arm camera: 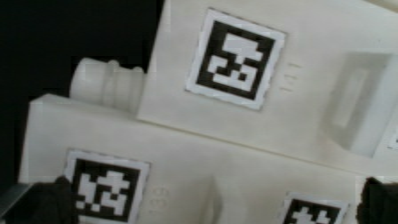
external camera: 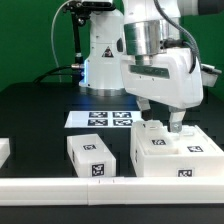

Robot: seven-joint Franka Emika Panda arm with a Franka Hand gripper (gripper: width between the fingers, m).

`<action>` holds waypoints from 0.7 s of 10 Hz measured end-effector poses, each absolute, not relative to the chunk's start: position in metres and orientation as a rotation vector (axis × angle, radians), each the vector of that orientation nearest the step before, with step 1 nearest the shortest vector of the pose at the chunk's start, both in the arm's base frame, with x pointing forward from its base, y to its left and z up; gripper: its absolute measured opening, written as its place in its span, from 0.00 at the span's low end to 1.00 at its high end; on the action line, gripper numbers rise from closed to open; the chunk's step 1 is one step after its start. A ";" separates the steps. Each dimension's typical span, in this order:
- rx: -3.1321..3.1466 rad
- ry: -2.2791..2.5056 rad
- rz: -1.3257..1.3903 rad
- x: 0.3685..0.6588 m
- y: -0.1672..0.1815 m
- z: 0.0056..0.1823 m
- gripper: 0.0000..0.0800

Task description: Assemble cabinet

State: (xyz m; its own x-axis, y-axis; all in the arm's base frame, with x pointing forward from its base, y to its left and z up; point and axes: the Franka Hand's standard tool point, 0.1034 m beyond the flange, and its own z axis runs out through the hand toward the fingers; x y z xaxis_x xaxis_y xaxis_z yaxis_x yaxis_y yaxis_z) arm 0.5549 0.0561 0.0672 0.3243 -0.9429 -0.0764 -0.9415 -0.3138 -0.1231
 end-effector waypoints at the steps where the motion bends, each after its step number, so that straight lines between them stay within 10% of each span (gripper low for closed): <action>1: -2.435 1.746 -0.014 0.555 0.056 0.067 0.90; 6: -2.437 1.744 -0.015 0.555 0.056 0.067 0.10; 7: -2.433 1.747 -0.023 0.558 0.054 0.068 0.10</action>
Offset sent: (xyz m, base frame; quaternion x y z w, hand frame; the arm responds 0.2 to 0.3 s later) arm 0.0000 0.0000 0.0000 0.0000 0.0000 0.0000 1.0000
